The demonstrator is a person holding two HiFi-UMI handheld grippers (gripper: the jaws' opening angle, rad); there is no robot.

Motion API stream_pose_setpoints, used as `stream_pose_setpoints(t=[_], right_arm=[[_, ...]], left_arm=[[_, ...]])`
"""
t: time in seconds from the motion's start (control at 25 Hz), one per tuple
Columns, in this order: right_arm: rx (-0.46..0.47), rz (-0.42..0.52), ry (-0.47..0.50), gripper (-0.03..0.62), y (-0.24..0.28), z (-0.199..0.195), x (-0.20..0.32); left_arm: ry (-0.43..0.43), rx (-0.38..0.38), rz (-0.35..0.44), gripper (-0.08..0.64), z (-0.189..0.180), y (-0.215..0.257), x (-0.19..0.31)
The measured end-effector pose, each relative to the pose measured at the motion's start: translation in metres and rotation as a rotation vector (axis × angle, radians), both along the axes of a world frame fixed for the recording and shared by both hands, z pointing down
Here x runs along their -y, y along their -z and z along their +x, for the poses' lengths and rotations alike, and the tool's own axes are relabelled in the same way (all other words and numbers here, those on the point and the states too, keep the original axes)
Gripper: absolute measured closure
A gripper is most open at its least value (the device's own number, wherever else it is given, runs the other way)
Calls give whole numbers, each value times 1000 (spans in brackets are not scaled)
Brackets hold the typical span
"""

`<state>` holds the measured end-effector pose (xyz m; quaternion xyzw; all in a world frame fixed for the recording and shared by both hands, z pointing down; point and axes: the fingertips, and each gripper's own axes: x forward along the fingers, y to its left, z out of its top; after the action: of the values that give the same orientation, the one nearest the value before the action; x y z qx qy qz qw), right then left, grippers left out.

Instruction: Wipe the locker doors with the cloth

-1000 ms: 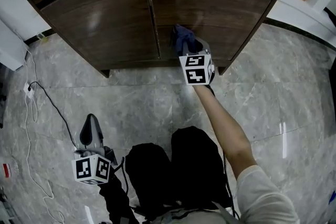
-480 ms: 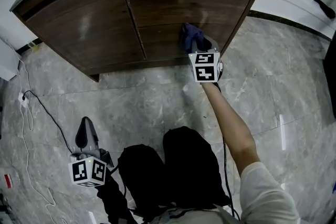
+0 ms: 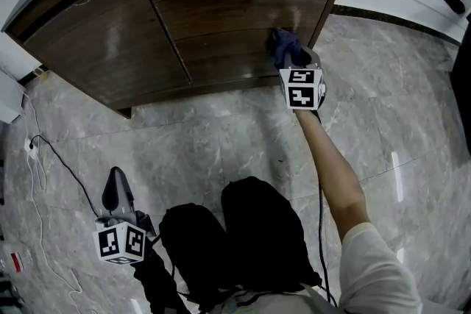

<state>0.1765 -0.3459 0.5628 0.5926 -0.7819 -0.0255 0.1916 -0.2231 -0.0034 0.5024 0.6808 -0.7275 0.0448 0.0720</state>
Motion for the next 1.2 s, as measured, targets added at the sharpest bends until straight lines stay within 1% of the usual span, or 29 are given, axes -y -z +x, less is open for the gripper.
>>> stream_pose_setpoints(t=[0.28,0.52,0.72,0.88,1.2], right_arm=[[14,-16,-80,548,-15,47,7],[59,-57,-138,549,-41,59,7],[75,-86,-136,551,-59,47,3],[84,-99,-115,551,-68,26,1],[85,-108,-82,551,-73,-7,-5]], left_arm=[[-6,9,-8,561,7,-1,1],[1,18,-13,561,6,2,1],[14,13,-33,561,6,4,-1],[9,21,-14,561,0,0,-3],[28,8,-16,561,-11,-4,-9]])
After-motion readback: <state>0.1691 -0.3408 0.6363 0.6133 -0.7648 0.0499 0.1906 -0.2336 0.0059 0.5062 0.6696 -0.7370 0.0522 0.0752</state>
